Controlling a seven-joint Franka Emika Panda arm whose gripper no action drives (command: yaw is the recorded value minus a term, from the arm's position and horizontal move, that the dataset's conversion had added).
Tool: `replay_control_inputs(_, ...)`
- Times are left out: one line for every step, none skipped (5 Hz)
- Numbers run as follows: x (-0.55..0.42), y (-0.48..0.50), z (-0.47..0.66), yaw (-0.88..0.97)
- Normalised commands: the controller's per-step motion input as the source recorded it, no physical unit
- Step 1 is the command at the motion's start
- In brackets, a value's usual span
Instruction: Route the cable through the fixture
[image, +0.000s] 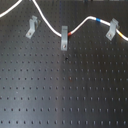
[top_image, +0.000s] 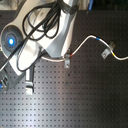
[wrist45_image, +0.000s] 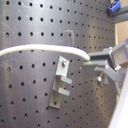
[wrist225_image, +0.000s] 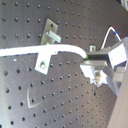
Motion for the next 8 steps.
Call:
replay_control_inputs(-0.008,0.010,0.00,0.00)
replay_control_inputs(-0.027,-0.023,0.27,0.00)
replay_control_inputs(-0.134,-0.091,0.45,-0.11)
replay_control_inputs(-0.108,-0.133,0.33,-0.42)
replay_control_inputs(-0.276,-0.280,0.31,-0.49)
replay_control_inputs(-0.239,-0.291,0.17,-0.49)
replay_control_inputs(-0.031,-0.069,0.02,-0.24)
replay_control_inputs(-0.099,0.063,0.13,0.00)
